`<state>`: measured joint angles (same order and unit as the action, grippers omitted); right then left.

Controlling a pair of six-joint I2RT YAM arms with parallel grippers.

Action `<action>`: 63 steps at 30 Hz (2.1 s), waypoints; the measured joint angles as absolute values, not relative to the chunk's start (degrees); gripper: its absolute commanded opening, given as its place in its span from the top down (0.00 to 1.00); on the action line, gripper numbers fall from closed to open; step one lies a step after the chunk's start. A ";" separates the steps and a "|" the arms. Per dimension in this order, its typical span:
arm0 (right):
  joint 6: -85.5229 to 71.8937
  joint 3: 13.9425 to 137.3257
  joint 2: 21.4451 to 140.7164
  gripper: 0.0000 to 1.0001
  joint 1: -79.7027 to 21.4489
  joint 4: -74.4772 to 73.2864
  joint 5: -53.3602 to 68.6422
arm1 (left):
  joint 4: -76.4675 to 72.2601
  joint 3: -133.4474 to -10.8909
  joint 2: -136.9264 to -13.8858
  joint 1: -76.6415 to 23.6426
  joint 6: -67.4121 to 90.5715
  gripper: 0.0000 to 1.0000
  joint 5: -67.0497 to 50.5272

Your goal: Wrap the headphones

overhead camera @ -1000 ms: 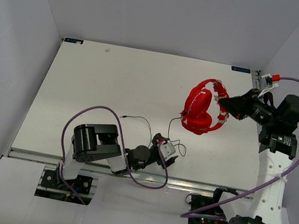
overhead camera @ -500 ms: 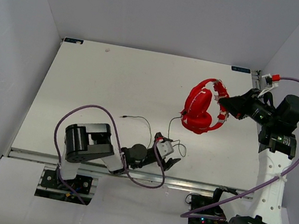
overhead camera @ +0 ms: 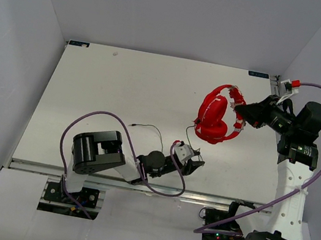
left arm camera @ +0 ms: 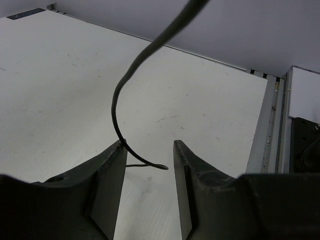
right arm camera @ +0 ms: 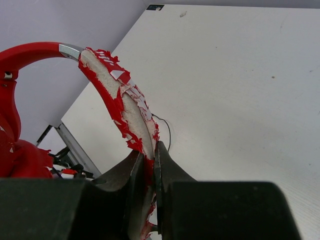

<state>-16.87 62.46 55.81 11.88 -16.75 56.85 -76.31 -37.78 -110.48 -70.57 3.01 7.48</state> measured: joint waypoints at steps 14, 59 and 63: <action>-16.10 62.46 55.05 0.92 11.88 -17.25 56.71 | -76.31 -36.89 -110.48 -70.57 6.48 0.78 11.00; -18.07 63.34 52.46 0.92 11.86 -21.79 46.35 | -68.21 -22.55 -80.61 -69.82 21.30 1.00 12.84; -18.79 63.45 51.90 0.92 11.80 -22.84 40.89 | -53.35 -29.84 -72.30 -69.82 25.52 1.00 13.61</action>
